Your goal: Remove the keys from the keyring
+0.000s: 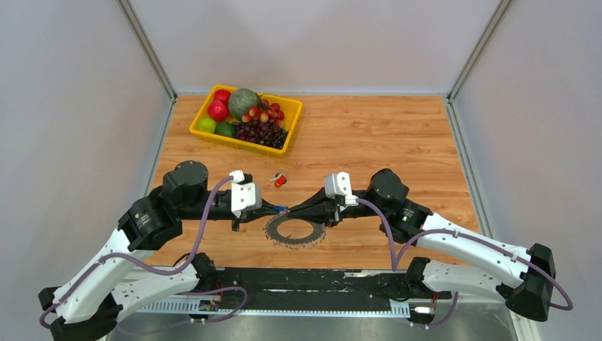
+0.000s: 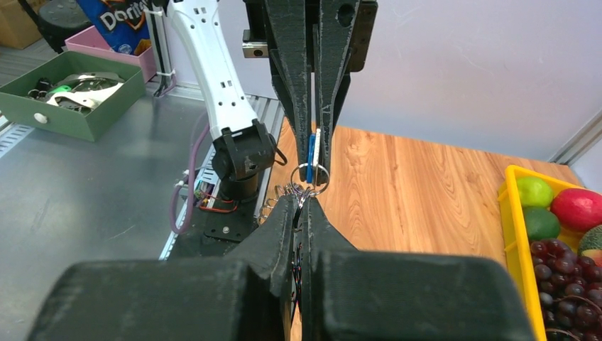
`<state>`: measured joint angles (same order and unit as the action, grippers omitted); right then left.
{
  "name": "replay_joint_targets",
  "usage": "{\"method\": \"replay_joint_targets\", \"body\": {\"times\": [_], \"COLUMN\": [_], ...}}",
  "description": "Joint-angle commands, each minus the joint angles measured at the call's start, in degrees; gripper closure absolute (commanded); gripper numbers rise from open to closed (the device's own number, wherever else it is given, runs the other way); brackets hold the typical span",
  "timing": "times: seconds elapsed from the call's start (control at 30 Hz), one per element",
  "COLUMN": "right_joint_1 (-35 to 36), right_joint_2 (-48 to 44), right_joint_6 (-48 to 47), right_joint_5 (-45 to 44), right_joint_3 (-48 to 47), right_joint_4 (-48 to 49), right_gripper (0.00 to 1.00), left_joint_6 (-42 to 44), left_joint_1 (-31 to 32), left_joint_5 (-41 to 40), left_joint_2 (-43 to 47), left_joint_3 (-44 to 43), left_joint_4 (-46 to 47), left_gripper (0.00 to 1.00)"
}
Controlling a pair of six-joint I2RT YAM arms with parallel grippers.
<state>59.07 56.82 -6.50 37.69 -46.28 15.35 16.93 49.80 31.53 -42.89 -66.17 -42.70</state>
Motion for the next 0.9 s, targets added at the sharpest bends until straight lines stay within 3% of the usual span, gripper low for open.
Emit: {"method": "replay_joint_targets", "body": {"times": [0.0, 0.27, 0.87], "right_joint_1": [0.1, 0.1, 0.7], "right_joint_2": [-2.7, -7.3, -1.1], "right_joint_6": [1.3, 8.0, 19.2], "right_joint_5": [-3.5, -10.5, -22.5], "right_joint_3": [-0.6, 6.6, 2.4], "right_joint_4": [2.6, 16.6, 15.9], "right_gripper": [1.00, 1.00, 1.00], "left_joint_6": [0.8, -1.5, -2.7], "left_joint_1": [0.1, 0.1, 0.4], "left_joint_5": [-0.9, -0.9, 0.6], "left_joint_2": [1.9, 3.5, -0.2], "left_joint_3": [0.5, 5.3, 8.0], "left_joint_4": [1.9, 3.7, 7.6], "left_gripper": [1.00, 1.00, 1.00]}}
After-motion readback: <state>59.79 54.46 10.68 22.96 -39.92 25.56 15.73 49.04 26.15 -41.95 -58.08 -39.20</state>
